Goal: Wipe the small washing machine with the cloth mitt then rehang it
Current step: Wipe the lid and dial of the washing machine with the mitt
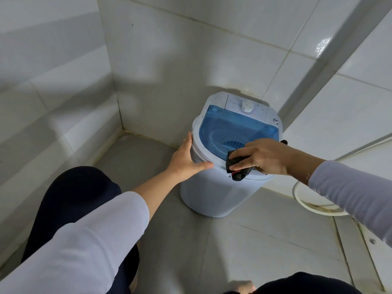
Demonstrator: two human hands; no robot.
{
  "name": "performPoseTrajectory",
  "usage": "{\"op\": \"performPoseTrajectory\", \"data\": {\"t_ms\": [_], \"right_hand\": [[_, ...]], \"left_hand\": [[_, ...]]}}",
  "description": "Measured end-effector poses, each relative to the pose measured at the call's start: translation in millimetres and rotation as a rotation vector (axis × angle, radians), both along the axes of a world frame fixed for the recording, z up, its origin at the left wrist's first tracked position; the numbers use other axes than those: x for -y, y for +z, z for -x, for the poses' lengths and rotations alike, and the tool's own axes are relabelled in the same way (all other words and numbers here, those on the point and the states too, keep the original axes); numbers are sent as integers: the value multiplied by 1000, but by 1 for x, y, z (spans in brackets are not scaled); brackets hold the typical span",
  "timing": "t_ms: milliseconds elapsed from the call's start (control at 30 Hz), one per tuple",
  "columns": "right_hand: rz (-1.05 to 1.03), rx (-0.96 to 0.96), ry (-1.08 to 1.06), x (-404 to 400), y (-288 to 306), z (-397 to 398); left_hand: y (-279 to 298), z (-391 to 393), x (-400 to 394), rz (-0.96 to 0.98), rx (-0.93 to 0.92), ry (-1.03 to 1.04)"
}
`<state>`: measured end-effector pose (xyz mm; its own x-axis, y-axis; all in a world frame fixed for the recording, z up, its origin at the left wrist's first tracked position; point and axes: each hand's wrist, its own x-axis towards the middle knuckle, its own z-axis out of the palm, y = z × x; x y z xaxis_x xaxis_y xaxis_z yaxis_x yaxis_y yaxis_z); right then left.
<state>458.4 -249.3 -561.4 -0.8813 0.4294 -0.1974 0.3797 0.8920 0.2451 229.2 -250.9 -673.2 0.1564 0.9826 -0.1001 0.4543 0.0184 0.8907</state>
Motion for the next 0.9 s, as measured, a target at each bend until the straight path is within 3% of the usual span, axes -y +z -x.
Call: {"op": "performPoseTrajectory", "data": {"t_ms": [900], "right_hand": [[79,69,-177,-55,8,89]], "left_hand": [[-6,2,-1,-35,39,10]]}}
